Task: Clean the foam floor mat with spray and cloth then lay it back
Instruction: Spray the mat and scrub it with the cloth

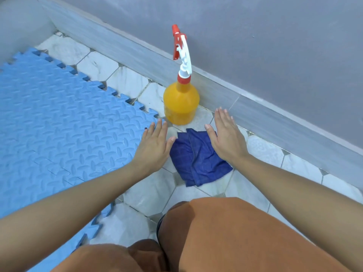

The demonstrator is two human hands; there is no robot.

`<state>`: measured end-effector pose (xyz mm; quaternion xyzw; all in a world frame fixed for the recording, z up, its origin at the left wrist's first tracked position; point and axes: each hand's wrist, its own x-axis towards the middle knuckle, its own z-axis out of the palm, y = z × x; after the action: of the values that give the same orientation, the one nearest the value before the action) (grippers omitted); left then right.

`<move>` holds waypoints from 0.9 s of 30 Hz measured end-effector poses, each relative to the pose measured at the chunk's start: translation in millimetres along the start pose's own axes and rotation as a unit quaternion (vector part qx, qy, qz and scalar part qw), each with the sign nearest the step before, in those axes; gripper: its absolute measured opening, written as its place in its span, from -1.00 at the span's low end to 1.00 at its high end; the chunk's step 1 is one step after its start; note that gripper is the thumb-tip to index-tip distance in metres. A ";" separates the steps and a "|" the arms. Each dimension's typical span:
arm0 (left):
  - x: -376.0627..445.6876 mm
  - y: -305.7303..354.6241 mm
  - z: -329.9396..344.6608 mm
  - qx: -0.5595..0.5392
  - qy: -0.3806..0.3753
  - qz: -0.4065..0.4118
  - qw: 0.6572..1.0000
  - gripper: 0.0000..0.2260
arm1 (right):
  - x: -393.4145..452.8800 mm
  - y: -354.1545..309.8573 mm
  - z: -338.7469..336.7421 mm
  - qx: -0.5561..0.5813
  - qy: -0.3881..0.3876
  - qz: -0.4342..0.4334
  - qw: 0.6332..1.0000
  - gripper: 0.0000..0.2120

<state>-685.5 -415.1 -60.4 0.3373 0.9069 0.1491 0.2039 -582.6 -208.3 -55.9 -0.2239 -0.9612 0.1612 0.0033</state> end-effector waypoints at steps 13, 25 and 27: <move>-41.8 -167.4 -101.7 0.026 0.182 -0.234 0.955 -0.42 | 77.2 -203.5 51.0 0.016 -0.104 -0.236 0.966 -0.20; -212.5 -323.2 -160.1 -0.038 0.331 -0.542 0.771 -0.35 | 160.9 -364.7 97.6 -0.075 -0.155 -0.286 0.943 -0.18; -226.1 -333.4 -142.0 -0.094 0.319 -0.582 0.742 -0.30 | 164.8 -374.7 94.6 -0.101 -0.178 -0.275 0.940 -0.16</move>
<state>-780.1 -828.8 -11.7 -0.3446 0.9201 0.1850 -0.0189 -899.2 -484.1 -39.8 0.0820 -0.9814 0.0936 -0.1460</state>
